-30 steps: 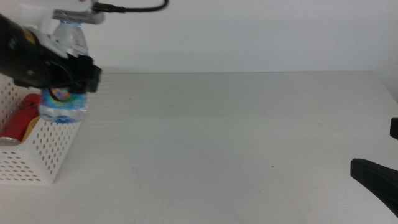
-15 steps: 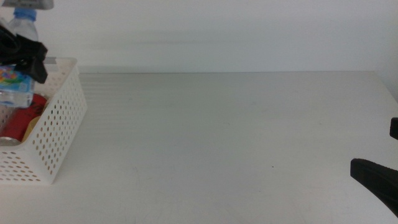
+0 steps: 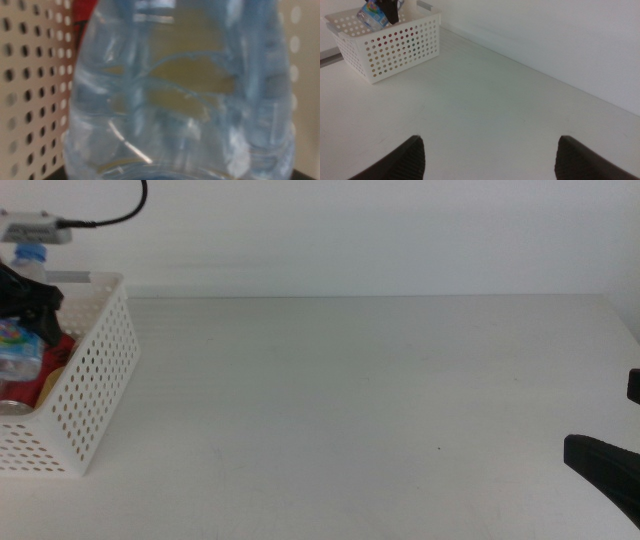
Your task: Use arms to grab the bottles and put them into the dustbin to the left of the table.
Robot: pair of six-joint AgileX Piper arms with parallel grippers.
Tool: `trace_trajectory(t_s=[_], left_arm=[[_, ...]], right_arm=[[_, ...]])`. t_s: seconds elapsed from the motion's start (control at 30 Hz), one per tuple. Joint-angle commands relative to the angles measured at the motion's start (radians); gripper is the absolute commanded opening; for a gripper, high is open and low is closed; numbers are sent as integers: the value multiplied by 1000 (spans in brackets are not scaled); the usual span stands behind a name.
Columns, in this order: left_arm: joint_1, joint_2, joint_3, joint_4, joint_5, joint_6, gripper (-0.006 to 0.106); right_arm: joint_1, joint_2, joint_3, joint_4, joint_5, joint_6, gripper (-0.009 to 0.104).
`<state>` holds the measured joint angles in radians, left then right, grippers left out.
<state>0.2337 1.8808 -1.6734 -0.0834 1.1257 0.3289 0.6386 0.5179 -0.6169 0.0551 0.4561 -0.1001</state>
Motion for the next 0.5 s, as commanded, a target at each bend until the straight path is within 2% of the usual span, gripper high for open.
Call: trace_trajectory(t_s=[0.0,0.3,0.47], left_arm=[[0,-41,-38,-17,-47,-2,-5],[0,20,-37,-10,-49,-3,-4],[0,43,-37,-13,-54,26,6]], right_arm=[[1,3,-29,-9,-66,-9,68],[1,3,-29,-9,-66,-9,68],[1,3,-29,-9,-66,-9,68]])
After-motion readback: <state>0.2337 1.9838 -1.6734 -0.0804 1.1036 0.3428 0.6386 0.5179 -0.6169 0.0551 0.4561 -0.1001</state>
